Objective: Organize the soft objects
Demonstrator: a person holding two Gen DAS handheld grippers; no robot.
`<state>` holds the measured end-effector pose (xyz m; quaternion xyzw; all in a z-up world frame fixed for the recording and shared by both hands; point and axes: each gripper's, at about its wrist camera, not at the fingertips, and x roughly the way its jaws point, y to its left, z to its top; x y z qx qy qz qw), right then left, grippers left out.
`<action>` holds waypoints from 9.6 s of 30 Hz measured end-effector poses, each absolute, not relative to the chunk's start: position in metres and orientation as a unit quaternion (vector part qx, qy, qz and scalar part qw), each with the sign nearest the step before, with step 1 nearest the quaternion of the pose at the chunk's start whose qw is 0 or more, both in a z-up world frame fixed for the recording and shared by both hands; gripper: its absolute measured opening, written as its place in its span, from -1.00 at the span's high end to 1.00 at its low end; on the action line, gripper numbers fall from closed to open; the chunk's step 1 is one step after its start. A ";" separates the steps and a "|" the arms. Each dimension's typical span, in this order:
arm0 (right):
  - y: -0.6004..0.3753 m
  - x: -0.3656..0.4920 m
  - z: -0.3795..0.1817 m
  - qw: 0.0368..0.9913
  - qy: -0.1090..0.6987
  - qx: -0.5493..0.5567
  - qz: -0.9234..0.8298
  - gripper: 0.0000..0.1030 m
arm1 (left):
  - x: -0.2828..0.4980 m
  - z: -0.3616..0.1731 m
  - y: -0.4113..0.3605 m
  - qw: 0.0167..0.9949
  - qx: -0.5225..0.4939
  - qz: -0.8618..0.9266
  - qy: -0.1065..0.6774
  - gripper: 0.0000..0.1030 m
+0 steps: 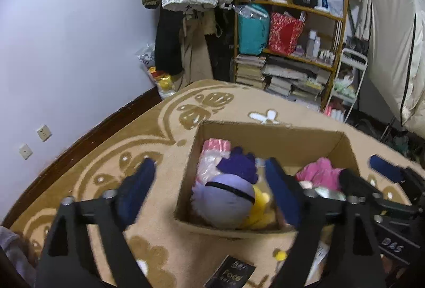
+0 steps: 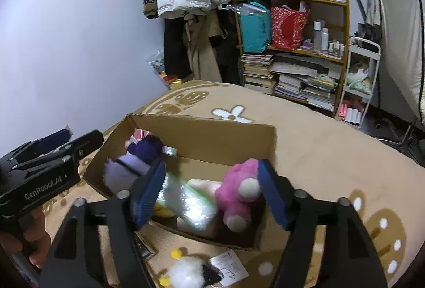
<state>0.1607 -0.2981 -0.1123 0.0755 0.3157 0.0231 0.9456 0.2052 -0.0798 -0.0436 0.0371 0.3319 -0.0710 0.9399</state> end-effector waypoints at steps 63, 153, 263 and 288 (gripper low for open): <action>-0.265 0.105 -0.192 0.908 0.415 0.062 -0.011 -1.00 | 0.149 -0.120 -0.047 0.876 0.074 -0.034 0.475 -0.98; -0.282 0.110 -0.225 0.877 0.459 0.131 0.051 0.79 | 0.154 -0.191 -0.044 0.833 0.073 -0.080 0.543 -0.03; -0.279 0.077 -0.019 0.961 0.265 0.065 0.036 -1.00 | 0.126 0.044 -0.027 0.958 0.069 -0.044 0.274 -0.99; -0.270 -0.033 -0.009 0.984 0.162 0.072 0.028 -1.00 | 0.000 0.058 0.026 0.982 0.082 0.000 0.169 -0.99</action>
